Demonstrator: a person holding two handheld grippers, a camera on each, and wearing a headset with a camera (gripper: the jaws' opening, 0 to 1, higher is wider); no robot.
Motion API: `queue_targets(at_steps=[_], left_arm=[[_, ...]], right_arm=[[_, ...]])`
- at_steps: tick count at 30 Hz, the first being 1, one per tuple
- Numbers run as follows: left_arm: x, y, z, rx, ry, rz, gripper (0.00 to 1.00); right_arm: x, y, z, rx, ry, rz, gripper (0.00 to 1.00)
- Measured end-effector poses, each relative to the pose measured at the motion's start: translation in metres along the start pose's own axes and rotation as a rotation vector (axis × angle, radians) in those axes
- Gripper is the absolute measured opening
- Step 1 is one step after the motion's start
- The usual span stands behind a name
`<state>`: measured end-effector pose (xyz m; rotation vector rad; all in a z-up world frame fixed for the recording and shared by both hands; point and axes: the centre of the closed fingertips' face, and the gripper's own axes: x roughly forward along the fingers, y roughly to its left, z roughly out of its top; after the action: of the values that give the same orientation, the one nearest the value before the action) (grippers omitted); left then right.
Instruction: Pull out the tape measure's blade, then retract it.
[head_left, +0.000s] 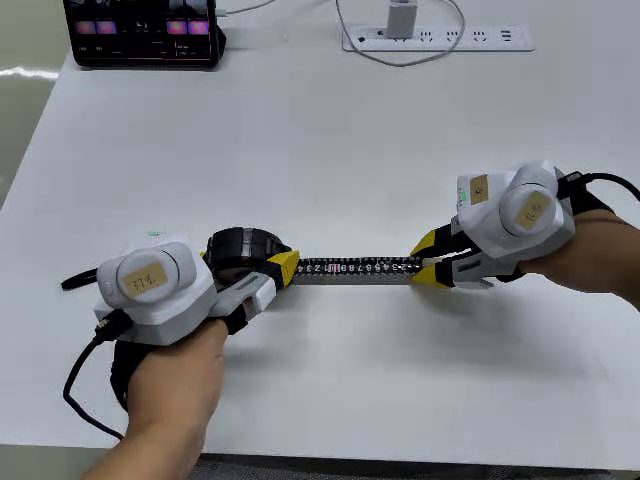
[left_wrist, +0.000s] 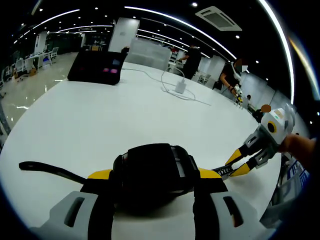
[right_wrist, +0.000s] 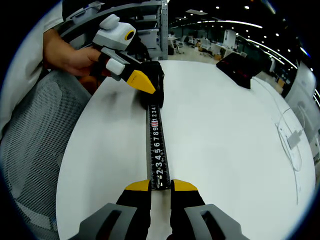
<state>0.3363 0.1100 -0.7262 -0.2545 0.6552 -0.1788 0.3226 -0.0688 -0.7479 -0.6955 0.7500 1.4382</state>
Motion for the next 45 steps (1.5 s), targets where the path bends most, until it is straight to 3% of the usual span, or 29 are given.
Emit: queue_targets(at_steps=[45], left_arm=[[0.0, 0.0, 0.0, -0.015, -0.002, -0.006, 0.59]], right_arm=[[0.037, 0.0, 0.044, 0.006, -0.093, 0.068, 0.11]])
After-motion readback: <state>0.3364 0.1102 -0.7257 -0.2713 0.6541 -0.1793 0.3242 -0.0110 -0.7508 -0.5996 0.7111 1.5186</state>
